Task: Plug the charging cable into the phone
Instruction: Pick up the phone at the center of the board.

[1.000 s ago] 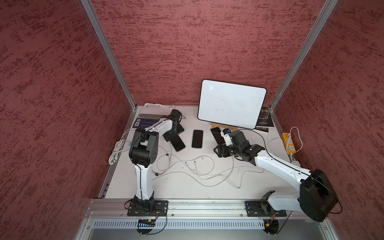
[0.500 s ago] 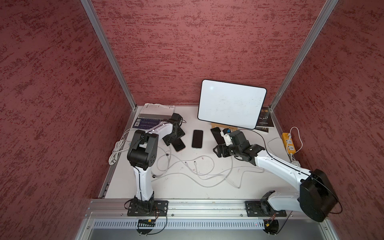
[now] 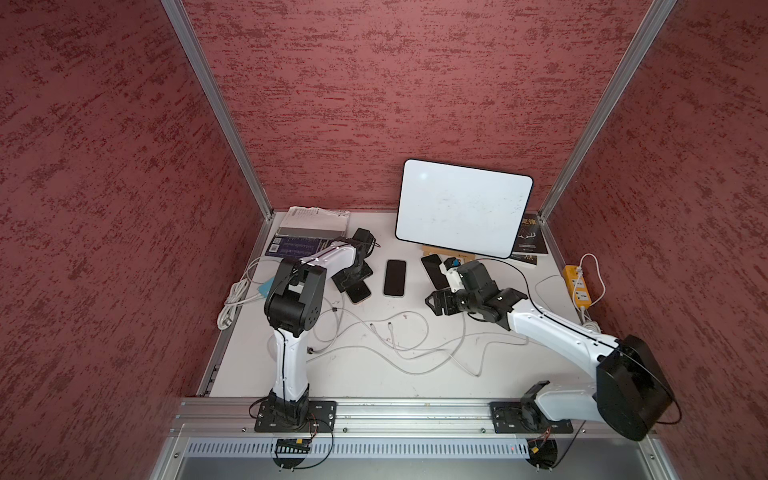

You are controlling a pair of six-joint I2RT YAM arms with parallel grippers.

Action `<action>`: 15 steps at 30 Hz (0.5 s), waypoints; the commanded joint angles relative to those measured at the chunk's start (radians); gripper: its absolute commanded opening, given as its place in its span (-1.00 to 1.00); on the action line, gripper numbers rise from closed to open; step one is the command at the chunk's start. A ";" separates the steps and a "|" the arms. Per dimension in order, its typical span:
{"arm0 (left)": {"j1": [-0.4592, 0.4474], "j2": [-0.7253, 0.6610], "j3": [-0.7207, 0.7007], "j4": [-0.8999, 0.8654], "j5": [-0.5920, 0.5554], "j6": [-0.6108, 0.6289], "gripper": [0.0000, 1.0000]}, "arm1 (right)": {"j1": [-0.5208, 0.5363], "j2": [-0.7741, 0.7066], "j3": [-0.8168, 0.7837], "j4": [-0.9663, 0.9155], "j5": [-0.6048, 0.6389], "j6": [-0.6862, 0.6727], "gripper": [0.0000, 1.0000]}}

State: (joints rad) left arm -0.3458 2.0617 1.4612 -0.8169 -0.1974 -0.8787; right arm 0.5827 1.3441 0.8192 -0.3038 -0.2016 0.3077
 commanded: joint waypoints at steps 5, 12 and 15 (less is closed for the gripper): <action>-0.025 0.068 -0.057 -0.029 0.049 -0.041 0.25 | 0.011 0.007 -0.007 0.021 -0.019 0.008 0.73; -0.023 0.020 -0.038 -0.056 0.030 -0.037 -1.00 | 0.012 0.012 -0.008 0.026 -0.024 0.011 0.72; -0.017 -0.055 -0.082 0.016 0.079 -0.001 -1.00 | 0.012 0.017 -0.011 0.032 -0.027 0.012 0.72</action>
State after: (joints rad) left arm -0.3599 2.0396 1.4334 -0.7994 -0.2031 -0.8989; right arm 0.5827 1.3464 0.8192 -0.3019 -0.2138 0.3115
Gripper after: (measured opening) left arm 0.806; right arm 0.858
